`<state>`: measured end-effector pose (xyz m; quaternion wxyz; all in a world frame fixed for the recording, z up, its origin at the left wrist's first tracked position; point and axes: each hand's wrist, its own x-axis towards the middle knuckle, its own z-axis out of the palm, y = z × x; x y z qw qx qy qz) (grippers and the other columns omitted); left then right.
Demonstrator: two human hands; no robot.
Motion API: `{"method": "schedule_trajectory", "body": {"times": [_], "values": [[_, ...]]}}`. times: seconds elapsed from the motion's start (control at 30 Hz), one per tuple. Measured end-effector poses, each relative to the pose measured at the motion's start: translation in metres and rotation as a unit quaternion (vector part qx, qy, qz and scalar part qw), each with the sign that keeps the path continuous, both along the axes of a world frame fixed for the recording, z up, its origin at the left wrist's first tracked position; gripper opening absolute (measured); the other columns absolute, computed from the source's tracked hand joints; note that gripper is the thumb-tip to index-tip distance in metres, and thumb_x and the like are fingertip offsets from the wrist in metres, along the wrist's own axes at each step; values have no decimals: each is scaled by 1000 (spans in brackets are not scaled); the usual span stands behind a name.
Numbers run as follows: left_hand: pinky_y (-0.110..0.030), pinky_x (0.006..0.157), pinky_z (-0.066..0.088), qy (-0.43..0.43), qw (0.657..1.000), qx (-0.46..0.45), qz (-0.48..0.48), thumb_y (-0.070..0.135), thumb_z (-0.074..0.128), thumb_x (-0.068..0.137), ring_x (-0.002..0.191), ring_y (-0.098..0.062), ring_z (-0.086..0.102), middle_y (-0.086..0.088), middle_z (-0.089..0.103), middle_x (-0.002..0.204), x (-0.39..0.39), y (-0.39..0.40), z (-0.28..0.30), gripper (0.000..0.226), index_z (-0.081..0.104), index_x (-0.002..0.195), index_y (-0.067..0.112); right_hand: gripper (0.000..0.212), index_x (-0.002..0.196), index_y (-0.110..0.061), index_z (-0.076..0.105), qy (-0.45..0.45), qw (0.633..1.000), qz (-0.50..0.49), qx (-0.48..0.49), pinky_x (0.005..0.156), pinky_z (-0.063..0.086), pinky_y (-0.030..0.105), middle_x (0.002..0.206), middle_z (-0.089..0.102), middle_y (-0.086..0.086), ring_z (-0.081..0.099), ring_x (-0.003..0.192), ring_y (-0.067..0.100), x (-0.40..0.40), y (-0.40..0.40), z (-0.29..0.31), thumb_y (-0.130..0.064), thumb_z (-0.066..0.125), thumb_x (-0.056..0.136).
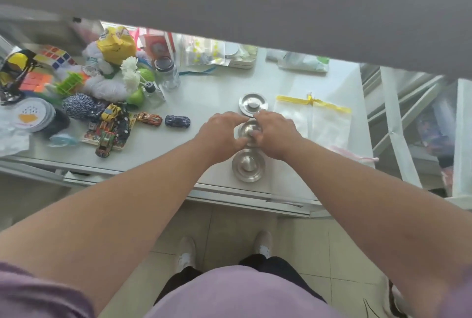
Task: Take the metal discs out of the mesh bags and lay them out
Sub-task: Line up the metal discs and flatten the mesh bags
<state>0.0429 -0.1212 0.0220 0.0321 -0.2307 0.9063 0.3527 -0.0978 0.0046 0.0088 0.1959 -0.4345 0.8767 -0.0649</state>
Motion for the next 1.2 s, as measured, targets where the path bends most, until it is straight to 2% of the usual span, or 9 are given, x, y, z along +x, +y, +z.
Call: {"method": "schedule_trajectory", "body": {"times": [0.1,0.2,0.33,0.43,0.57,0.63,0.77,0.93,1.2], "values": [[-51,112,42,-45,993,-71,-81,45,64,95,141,-25,48,11,57,155,-14,-5,-5,49,62,143,37,46,144,-22,49,39,997,37,50,107,40,54,162,40,3,40,146,25,-9,-15,-4,-35,47,100],[-50,104,45,-76,982,-134,-113,48,60,98,134,-24,53,12,64,140,-23,-6,-12,35,67,128,31,45,142,-21,50,71,993,50,77,102,41,54,161,40,4,42,143,24,-12,-21,-4,-34,45,99],[-47,100,45,-92,980,-146,-104,47,57,98,123,-24,56,13,67,122,-24,-11,-21,30,65,125,35,52,152,-20,42,74,993,48,84,106,36,52,170,29,2,37,148,23,-15,-30,-5,-36,39,103],[-48,101,44,-101,981,-130,-99,47,56,97,125,-25,55,10,67,124,-22,-15,-20,39,62,135,41,55,156,-20,37,74,992,50,94,109,33,53,172,24,1,32,151,23,-17,-35,-4,-37,40,104],[-50,106,43,-111,978,-142,-104,46,55,100,132,-27,54,6,66,133,-22,-17,-17,32,70,127,42,54,154,-18,40,62,994,37,79,113,31,54,172,26,3,29,153,23,-15,-31,-2,-37,40,104],[-50,107,42,-127,972,-161,-117,48,53,101,134,-26,54,5,64,138,-20,-16,-16,31,72,124,41,48,144,-15,52,59,996,33,57,110,36,53,163,43,8,39,147,28,-10,-20,2,-35,44,101],[-49,101,45,-131,967,-184,-117,47,48,99,126,-26,57,5,67,127,-12,-14,-17,33,69,122,38,26,110,-16,66,99,993,54,-18,87,50,47,113,68,4,64,107,34,17,10,0,-29,50,95],[-51,107,42,-120,968,-191,-110,38,52,98,137,-28,49,2,57,149,-4,-14,-15,38,67,132,29,53,150,-14,52,57,997,56,-16,108,44,49,156,53,9,54,135,33,41,18,-12,-36,52,101],[-50,118,36,-122,971,-178,-102,37,54,99,149,-28,40,1,39,170,1,-10,-16,51,57,150,29,56,153,-16,48,54,997,49,-23,113,40,48,162,47,9,47,144,29,41,15,-14,-35,52,101]]}}
